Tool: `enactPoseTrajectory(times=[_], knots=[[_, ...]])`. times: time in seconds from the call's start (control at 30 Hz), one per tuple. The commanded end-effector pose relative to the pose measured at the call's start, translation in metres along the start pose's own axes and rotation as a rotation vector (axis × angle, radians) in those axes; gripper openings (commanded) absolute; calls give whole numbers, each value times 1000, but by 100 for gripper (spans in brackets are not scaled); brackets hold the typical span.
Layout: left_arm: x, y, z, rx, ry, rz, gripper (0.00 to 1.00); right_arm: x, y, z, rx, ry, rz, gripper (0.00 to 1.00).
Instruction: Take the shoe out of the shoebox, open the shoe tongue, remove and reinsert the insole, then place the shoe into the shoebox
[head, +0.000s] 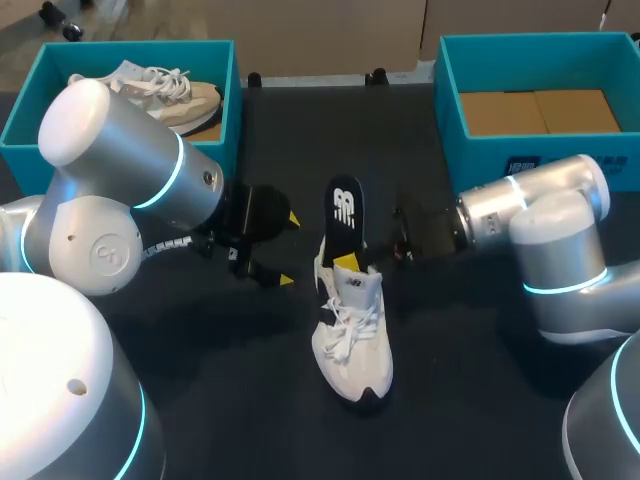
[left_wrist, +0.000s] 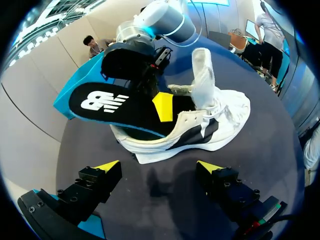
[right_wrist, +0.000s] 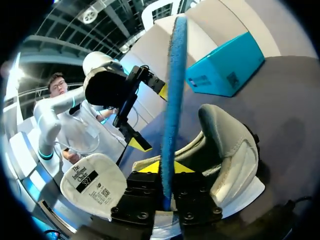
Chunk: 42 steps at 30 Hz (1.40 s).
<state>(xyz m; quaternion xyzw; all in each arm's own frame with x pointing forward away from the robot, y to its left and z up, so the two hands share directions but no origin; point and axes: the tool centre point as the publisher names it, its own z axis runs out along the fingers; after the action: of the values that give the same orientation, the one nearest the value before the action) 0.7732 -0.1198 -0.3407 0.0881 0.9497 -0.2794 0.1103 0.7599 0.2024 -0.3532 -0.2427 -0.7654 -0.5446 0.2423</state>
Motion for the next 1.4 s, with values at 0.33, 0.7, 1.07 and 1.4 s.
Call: enactPoseTrajectory(times=[0.33, 0.7, 1.07, 1.4], knots=[[0, 0, 1, -3, 0, 0, 100, -6, 35, -17, 70, -26, -64, 31], [0, 0, 1, -3, 0, 0, 100, -11, 19, -11, 112, 20, -9, 0], [0, 0, 1, -3, 0, 0, 100, 2, -4, 2, 157, 76, 77, 0], [0, 0, 1, -3, 0, 0, 100, 4, -5, 4, 192, 81, 93, 2]])
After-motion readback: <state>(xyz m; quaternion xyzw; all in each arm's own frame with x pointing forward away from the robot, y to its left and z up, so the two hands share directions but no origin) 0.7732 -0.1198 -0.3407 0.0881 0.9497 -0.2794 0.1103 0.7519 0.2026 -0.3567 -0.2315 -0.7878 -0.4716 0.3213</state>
